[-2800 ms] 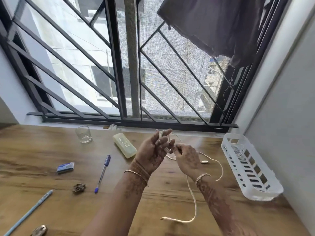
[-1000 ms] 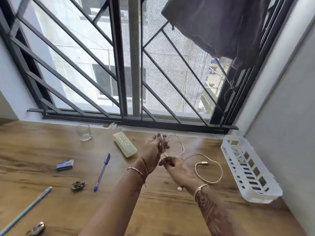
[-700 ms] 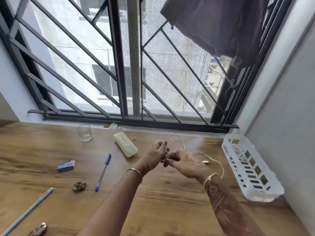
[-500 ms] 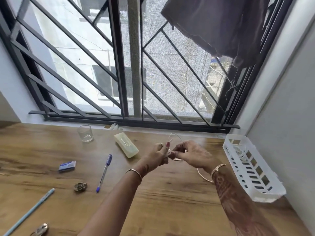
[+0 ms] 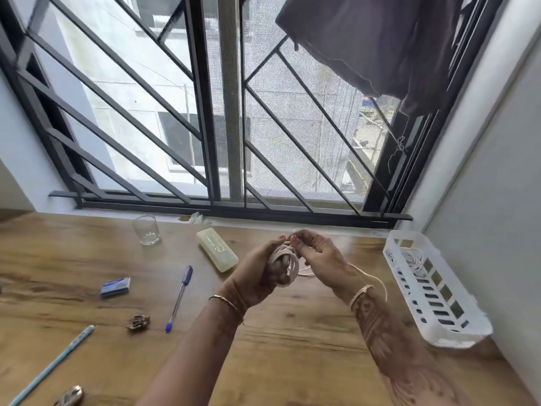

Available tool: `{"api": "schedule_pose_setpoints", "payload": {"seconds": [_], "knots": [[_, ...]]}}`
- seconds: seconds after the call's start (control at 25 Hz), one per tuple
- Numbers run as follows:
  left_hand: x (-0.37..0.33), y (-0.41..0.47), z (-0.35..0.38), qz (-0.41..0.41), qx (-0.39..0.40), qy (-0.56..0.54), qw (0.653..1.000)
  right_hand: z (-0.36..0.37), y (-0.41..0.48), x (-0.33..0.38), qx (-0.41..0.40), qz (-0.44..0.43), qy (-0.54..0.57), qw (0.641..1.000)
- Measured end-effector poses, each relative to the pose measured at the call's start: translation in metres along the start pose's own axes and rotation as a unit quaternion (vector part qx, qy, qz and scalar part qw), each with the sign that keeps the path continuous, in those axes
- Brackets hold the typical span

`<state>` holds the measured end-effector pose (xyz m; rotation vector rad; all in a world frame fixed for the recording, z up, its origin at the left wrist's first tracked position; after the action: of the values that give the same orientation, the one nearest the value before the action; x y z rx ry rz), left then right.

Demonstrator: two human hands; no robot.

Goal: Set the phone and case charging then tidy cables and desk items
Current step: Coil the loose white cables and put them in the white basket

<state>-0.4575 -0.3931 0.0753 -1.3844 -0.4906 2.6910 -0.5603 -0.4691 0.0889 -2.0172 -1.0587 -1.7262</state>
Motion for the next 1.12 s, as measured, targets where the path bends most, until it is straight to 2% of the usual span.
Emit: {"api": "schedule_pose_setpoints", "payload": {"seconds": [0.12, 0.2, 0.36, 0.64, 0.76, 0.8, 1.0, 1.12], "knots": [[0.001, -0.004, 0.005, -0.022, 0.007, -0.075, 0.997, 0.016, -0.006, -0.007, -0.074, 0.071, 0.210, 0.972], [0.001, -0.006, 0.005, -0.026, 0.012, -0.107, 0.994, 0.020, -0.008, -0.009, -0.112, 0.079, 0.263, 0.955], [-0.002, -0.008, 0.001, 0.000, -0.002, -0.157, 0.988, 0.022, -0.009, -0.013, -0.104, 0.044, 0.203, 0.973], [-0.003, 0.003, -0.013, 0.023, -0.044, -0.207, 0.977, 0.022, -0.018, -0.013, -0.045, 0.086, 0.105, 0.990], [0.002, 0.011, -0.025, 0.026, -0.102, -0.173, 0.979, 0.022, -0.017, -0.007, -0.007, 0.052, 0.034, 0.998], [0.001, 0.010, -0.023, 0.025, -0.098, -0.156, 0.983, 0.023, -0.017, -0.004, 0.001, 0.037, 0.008, 0.999], [-0.001, 0.009, -0.010, 0.022, -0.034, -0.129, 0.991, 0.025, -0.018, -0.001, -0.065, 0.033, 0.001, 0.997], [0.007, 0.025, -0.028, 0.020, -0.018, -0.136, 0.990, 0.026, -0.020, 0.001, -0.112, 0.021, 0.011, 0.993]]}}
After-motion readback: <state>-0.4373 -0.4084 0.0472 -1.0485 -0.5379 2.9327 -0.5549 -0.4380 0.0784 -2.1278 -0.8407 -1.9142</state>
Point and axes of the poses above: each hand's wrist, its own y-axis towards the middle knuckle, its own z-axis out of the palm, x = y × z, the point moved 3 cm from there along y, towards the middle knuckle, and after that the axes turned 7 degrees about -z, right-handed, at the moved point
